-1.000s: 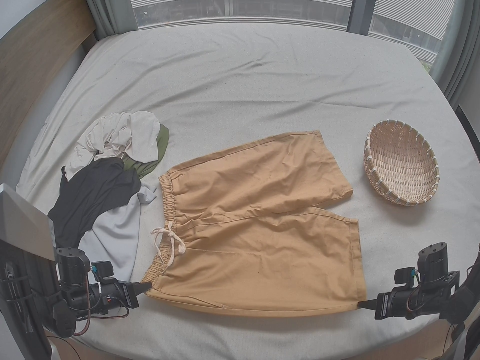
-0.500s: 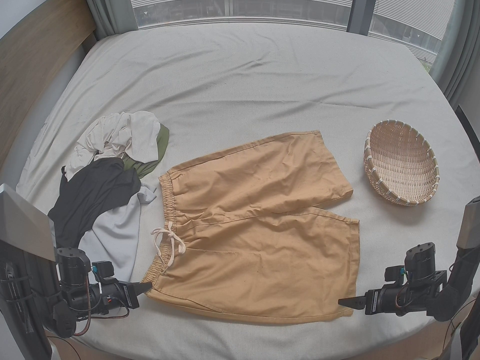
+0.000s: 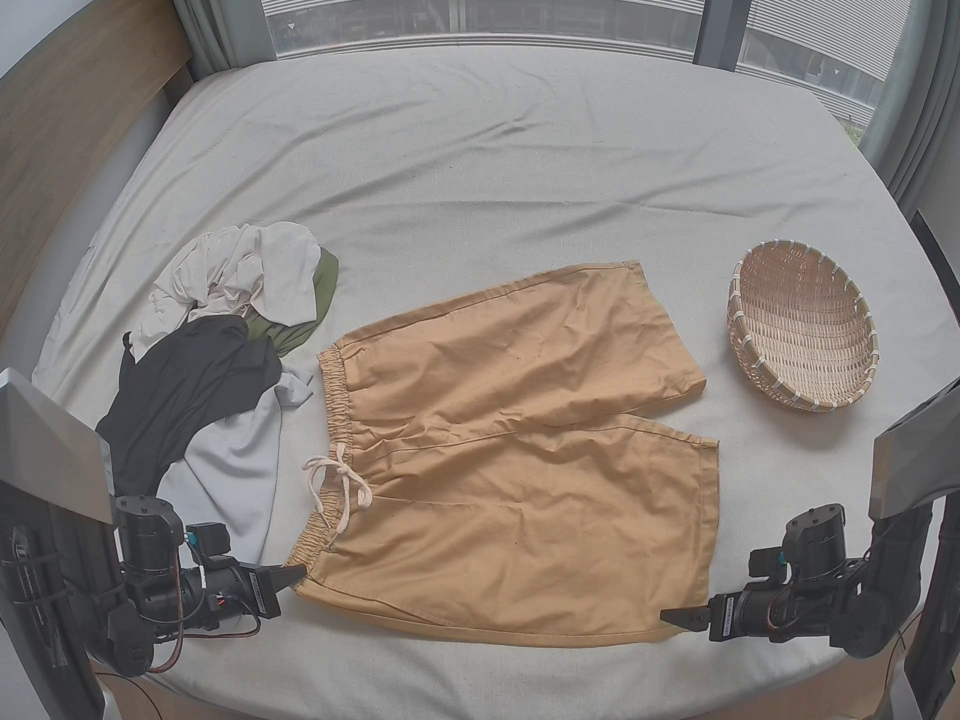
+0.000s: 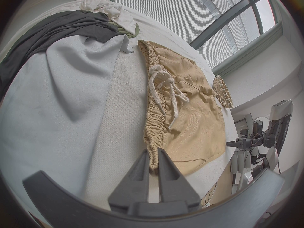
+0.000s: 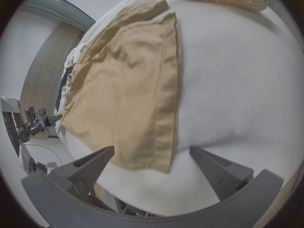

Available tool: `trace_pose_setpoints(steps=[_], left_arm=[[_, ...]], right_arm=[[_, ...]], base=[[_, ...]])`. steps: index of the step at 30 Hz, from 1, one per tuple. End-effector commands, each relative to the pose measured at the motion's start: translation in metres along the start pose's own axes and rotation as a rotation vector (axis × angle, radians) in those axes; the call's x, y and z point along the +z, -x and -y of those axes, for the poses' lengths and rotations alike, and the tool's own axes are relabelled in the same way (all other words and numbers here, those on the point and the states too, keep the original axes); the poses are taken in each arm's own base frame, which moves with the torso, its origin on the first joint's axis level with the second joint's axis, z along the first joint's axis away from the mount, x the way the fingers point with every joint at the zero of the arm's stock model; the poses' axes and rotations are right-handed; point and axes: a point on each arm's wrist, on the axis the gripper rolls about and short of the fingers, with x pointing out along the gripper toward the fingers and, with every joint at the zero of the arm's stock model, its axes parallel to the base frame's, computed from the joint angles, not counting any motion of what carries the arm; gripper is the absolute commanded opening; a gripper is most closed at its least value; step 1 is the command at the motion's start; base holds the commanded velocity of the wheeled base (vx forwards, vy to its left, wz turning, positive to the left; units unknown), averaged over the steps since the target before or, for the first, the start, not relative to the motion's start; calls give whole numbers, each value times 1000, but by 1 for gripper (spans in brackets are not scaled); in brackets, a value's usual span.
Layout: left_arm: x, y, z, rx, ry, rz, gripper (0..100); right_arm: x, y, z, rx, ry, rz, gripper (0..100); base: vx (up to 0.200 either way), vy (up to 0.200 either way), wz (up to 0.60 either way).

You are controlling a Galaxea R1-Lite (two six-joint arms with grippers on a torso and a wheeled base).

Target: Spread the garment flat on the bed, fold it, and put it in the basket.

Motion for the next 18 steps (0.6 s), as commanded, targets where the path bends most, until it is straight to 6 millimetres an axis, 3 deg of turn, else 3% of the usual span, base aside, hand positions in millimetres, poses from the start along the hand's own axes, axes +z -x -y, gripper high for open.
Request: trace_pose_setpoints(steps=[1,17,18], left_arm=[[-3,3,1,4,6,-11,0],[-3,3,1,4,9,-13,0],[-3,3,1,4,9,-13,0]], right_arm=[[-16,-17,9,-42,-2,-23,0],[-12,-10,6,-41,-10,-12,0],[-12,-10,6,-39,-9,-8,100]], base=[[0,0,0],[0,0,0],[0,0,0]])
